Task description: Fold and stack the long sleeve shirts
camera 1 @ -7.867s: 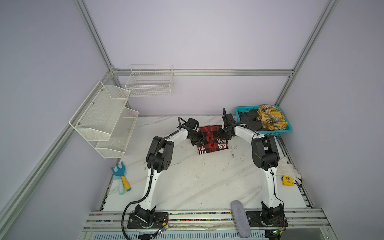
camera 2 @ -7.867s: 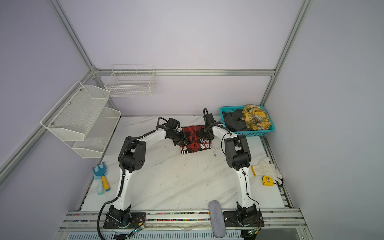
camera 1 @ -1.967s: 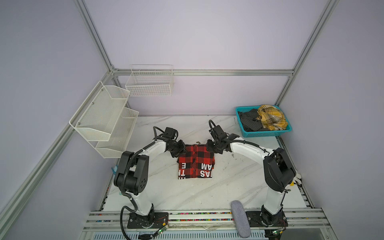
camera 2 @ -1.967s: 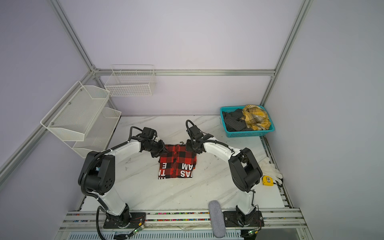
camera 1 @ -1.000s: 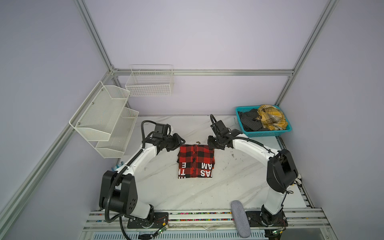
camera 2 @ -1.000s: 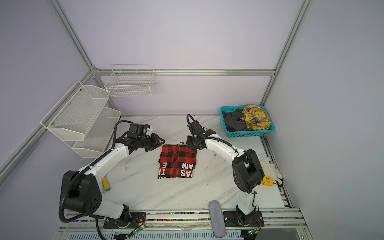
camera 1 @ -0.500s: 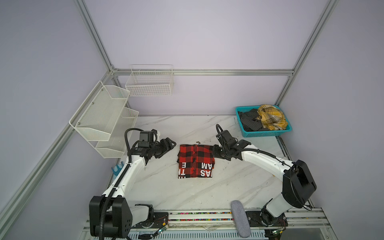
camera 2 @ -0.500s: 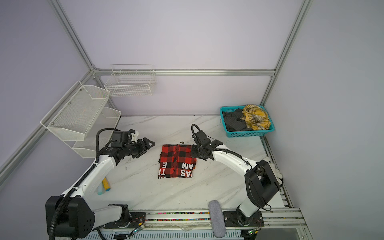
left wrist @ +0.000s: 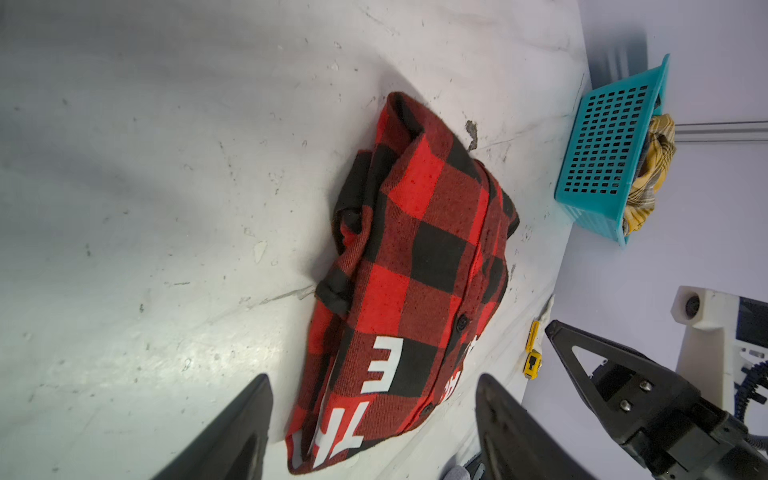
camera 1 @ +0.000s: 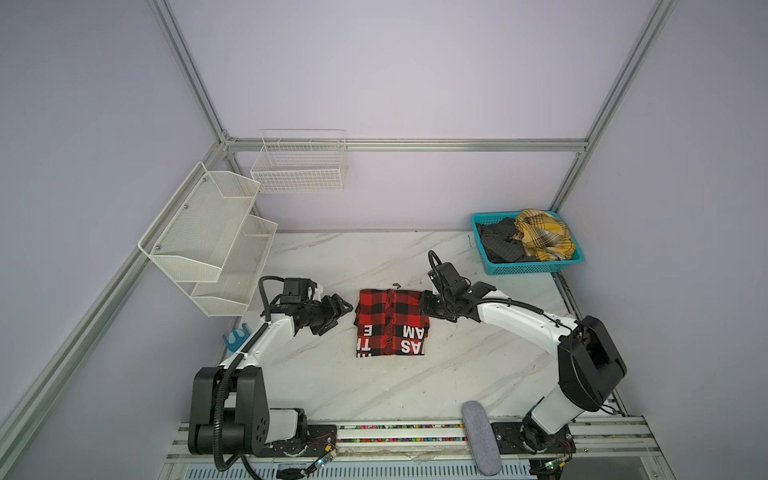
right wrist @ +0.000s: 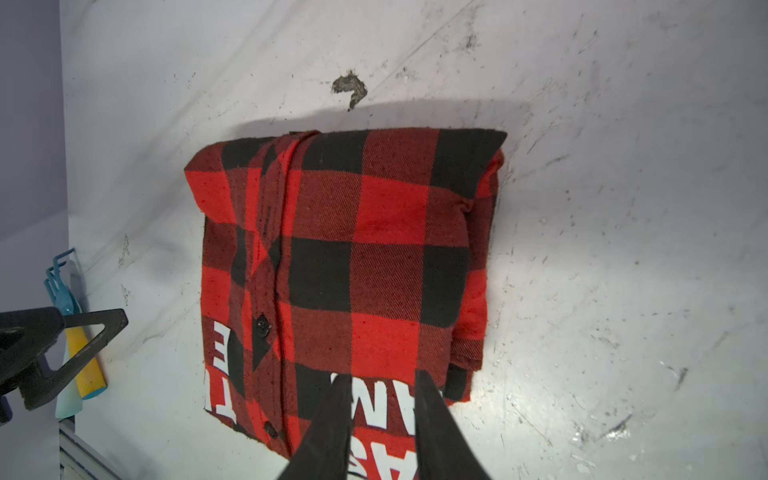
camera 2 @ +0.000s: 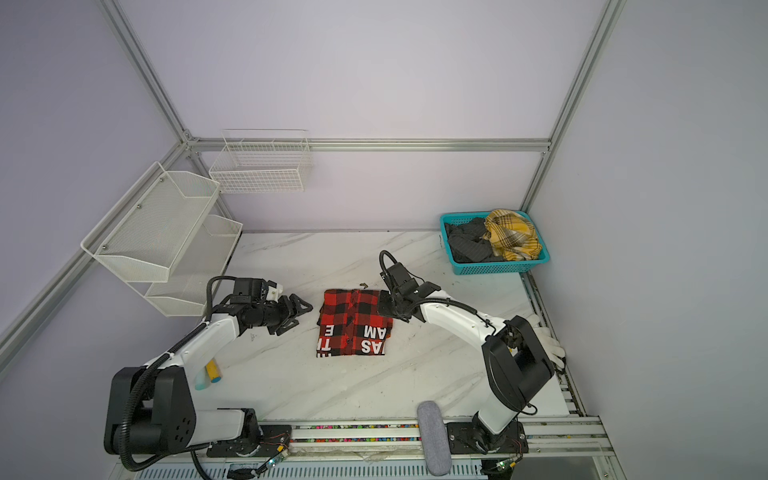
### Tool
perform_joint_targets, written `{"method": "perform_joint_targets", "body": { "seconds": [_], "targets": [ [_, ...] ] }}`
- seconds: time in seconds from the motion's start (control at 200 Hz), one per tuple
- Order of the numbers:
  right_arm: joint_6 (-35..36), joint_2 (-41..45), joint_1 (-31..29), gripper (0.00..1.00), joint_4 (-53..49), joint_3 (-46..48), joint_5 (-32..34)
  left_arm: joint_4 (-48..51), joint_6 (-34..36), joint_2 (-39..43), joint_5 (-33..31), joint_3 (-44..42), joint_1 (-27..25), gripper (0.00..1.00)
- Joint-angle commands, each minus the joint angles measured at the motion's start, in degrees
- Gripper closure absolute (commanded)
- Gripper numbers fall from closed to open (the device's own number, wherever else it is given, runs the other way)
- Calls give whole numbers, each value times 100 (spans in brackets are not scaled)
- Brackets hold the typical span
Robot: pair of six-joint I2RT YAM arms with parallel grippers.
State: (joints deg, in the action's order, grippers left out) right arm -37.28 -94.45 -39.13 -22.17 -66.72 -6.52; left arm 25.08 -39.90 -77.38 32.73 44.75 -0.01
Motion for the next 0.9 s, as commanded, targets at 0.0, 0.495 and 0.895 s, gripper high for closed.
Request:
{"method": "perform_joint_targets", "body": {
  "seconds": [0.0, 0.495, 0.895],
  "targets": [
    [-113, -155, -42, 72, 151, 7, -33, -460, -70, -137, 262, -308, 43, 21],
    [-54, -573, -42, 80, 255, -33, -119, -907, -122, -854, 242, -485, 45, 20],
    [-59, -741, -42, 82, 341, 16, -235, -1550, -621, -1397, 392, -542, 45, 22]
  ]
}}
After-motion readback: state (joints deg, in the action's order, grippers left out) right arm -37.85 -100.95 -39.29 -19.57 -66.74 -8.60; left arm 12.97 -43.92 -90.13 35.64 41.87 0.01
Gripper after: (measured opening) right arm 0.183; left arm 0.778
